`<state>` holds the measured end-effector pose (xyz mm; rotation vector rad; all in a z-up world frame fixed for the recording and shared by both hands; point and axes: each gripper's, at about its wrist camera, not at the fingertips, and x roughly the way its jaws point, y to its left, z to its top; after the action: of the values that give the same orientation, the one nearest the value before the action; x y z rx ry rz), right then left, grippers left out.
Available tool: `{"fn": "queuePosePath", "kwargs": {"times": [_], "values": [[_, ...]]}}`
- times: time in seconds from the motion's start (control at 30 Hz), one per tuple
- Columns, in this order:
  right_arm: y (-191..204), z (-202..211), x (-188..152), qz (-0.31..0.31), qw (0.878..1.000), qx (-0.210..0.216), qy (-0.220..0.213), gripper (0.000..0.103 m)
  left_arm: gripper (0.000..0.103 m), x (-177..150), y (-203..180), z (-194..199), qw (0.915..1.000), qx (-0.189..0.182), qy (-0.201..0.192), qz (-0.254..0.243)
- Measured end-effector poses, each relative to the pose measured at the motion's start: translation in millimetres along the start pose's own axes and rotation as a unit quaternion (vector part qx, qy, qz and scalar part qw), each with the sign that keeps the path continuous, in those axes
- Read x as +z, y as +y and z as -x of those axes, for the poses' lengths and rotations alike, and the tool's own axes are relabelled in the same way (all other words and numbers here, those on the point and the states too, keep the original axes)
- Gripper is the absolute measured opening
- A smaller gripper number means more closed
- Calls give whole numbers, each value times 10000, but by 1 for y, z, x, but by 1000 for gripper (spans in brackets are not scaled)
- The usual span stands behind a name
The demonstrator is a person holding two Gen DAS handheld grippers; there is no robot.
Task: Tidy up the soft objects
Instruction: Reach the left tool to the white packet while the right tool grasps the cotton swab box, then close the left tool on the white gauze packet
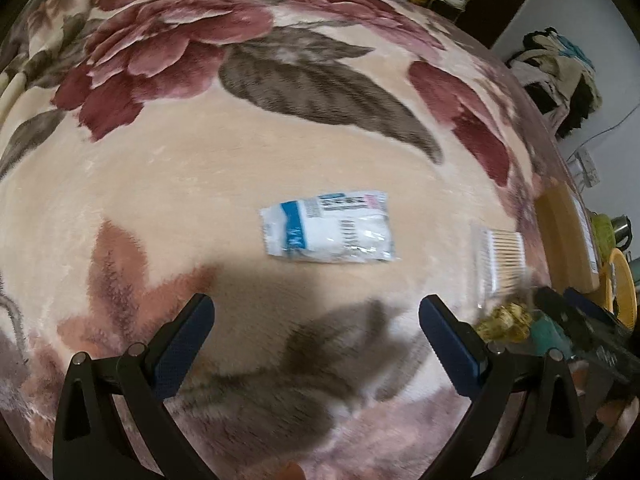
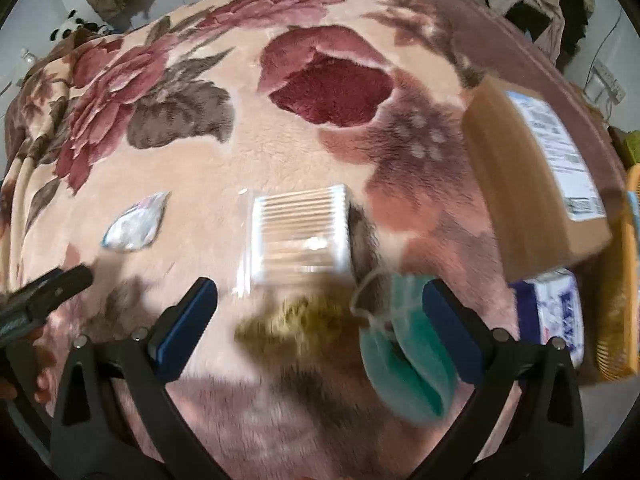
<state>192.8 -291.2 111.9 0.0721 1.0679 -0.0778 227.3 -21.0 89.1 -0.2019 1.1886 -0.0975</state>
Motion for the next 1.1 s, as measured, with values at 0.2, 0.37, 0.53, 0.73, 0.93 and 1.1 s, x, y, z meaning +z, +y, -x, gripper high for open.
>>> {"fn": "queuePosePath", "kwargs": {"times": [0.2,0.37,0.53,0.73,0.93,1.1], "values": [[6,-39,22,-72,9998,-141,148,103,102,8,19,-9,9999,65,29,106],[8,-67,26,-124,9985,115,522,103,102,12,33,-14,9998,69,47,183],[16,-69,19,-3,9992,62,387,89,102,12,39,-18,9997,99,79,209],[17,-52,8,67,9996,168,205,74,102,18,33,-22,9999,13,52,150],[27,-47,0,295,9987,366,192,74,102,34,10,-33,9998,-131,85,107],[30,-50,1,255,9984,467,190,75,102,48,-13,-53,9997,-30,220,-37]]}}
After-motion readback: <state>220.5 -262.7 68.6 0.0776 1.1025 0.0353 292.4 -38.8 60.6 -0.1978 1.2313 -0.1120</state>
